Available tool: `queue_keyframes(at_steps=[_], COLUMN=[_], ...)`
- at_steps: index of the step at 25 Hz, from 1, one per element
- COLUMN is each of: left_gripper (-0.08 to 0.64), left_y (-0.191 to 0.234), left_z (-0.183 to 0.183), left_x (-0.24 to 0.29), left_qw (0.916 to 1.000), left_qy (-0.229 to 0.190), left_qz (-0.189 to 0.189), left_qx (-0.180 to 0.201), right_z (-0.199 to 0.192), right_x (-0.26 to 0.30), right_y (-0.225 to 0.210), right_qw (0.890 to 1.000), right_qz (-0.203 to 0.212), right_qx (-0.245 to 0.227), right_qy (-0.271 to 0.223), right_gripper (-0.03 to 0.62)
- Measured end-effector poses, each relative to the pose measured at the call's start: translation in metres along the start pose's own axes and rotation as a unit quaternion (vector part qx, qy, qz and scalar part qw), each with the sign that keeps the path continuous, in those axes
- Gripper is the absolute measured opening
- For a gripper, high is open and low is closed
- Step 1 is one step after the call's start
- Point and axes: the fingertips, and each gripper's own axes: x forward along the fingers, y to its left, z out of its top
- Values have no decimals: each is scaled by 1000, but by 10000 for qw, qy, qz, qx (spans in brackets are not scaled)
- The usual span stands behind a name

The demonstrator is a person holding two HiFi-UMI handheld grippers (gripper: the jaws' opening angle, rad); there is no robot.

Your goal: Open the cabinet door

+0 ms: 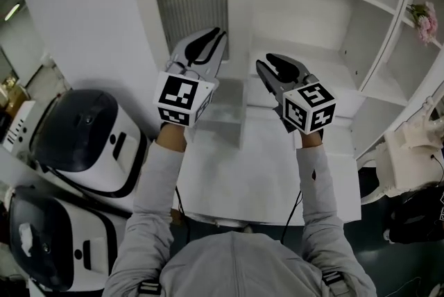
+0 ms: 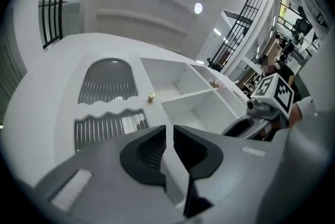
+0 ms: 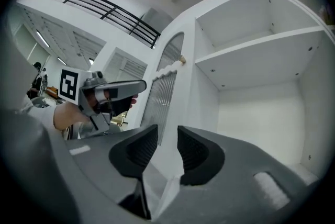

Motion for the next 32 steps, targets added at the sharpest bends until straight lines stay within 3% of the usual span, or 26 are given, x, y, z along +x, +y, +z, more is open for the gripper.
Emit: queue_keyframes(at_steps=[7,16,23,28,32], left_gripper=[86,129,140,102,92], left_y=[25,42,52,55,53], left_z=[37,72,65,68,75], left_x=[51,97,109,111,110], left_qw=[9979,9910,9903,9847,9884], left_qy=[-327,-457,-246,-190,-445], left_qz=[408,734,875,1042,975], left_qx=[386,1026,1053,1384,1080], right_z=[29,54,57,53,51], right_x=[43,67,73,72,72], right_y=[-18,-30,-29,-35,-37], right_qw=[9977,9957,9942,9952,9956], right_qz=[338,550,573,434,443], right_qx=[-588,-673,-864,-858,-814], right_qy=[-44,-306,-299,-202,-148], right_gripper=[124,133,133,133,133])
